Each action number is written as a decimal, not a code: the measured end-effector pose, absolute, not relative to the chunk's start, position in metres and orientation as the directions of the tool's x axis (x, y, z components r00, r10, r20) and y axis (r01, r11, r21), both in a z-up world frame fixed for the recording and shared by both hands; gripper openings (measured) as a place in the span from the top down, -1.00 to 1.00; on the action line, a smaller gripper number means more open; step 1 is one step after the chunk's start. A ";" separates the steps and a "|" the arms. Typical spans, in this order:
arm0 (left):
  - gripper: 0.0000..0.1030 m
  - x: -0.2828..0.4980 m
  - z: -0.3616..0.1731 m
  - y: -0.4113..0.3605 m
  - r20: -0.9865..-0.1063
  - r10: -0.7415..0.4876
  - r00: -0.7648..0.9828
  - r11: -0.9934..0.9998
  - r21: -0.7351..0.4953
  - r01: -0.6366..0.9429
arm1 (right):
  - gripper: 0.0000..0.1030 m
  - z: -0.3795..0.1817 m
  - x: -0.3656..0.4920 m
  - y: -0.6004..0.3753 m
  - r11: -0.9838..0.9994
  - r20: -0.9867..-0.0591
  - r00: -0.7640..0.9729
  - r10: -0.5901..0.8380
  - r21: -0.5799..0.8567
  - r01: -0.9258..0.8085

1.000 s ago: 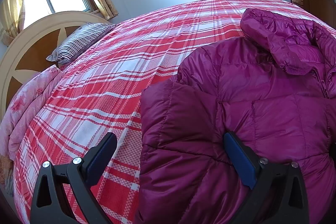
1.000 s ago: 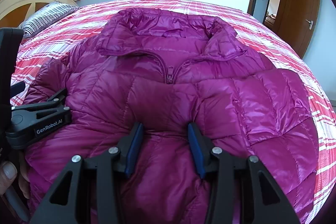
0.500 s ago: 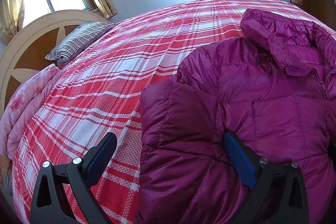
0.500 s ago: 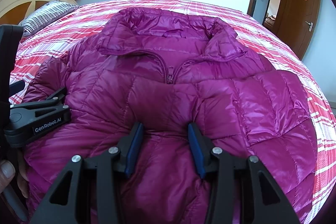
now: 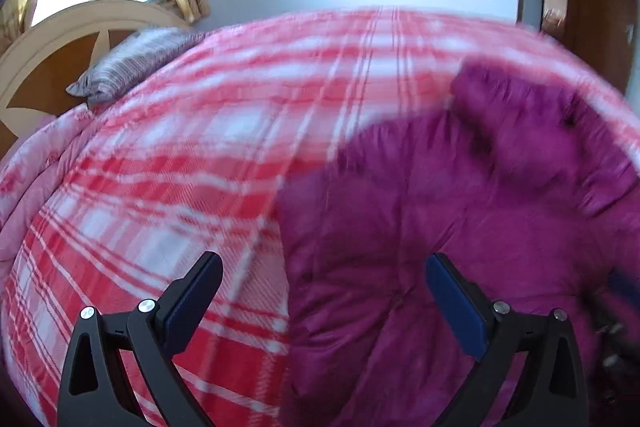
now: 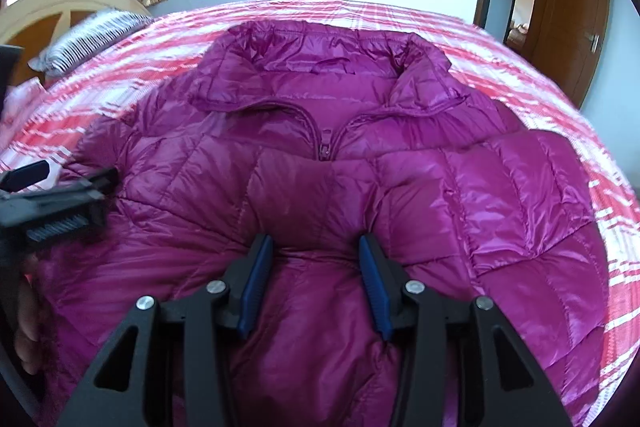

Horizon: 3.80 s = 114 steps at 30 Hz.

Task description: Fold large clothes

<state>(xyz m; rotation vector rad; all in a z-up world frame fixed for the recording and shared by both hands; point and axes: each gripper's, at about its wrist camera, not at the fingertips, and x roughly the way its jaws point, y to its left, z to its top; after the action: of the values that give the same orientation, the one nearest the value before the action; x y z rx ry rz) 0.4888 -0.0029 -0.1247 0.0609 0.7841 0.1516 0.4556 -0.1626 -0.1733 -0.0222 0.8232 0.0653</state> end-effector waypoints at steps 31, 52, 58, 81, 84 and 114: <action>0.86 0.587 -0.131 -0.113 -0.603 -0.014 0.798 0.895 0.348 0.278 | -0.70 -0.113 0.438 -0.252 0.939 -0.583 0.782 0.219 0.344 -0.006; 0.86 0.582 -0.133 -0.102 -0.561 -0.093 0.822 0.910 0.287 0.298 | -0.05 -0.114 0.635 -0.271 0.967 -0.815 0.532 0.229 0.255 -0.025; 0.85 0.567 -0.121 -0.101 -0.541 -0.106 0.834 0.903 0.298 0.308 | 0.47 -0.138 0.614 -0.269 0.987 -0.845 0.510 0.160 0.155 -0.052; 0.85 0.563 -0.134 -0.098 -0.559 -0.098 0.824 0.888 0.324 0.326 | 0.02 -0.115 0.650 -0.242 0.990 -0.877 0.460 0.136 0.110 -0.084; 0.85 0.555 -0.110 -0.091 -0.541 -0.146 0.828 0.924 0.225 0.309 | 0.02 -0.125 0.629 -0.243 0.986 -0.885 0.436 0.165 0.132 -0.104; 0.72 0.626 -0.171 -0.123 -0.695 0.100 0.712 0.945 0.291 0.151 | -0.07 -0.154 0.591 -0.239 0.995 -0.758 0.646 0.094 0.091 -0.038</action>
<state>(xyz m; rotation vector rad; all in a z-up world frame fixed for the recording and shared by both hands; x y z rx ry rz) 0.6262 -0.1235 -0.1706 0.3415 0.7826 -0.0287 0.5908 -0.2395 -0.1542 0.0690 0.8658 0.0757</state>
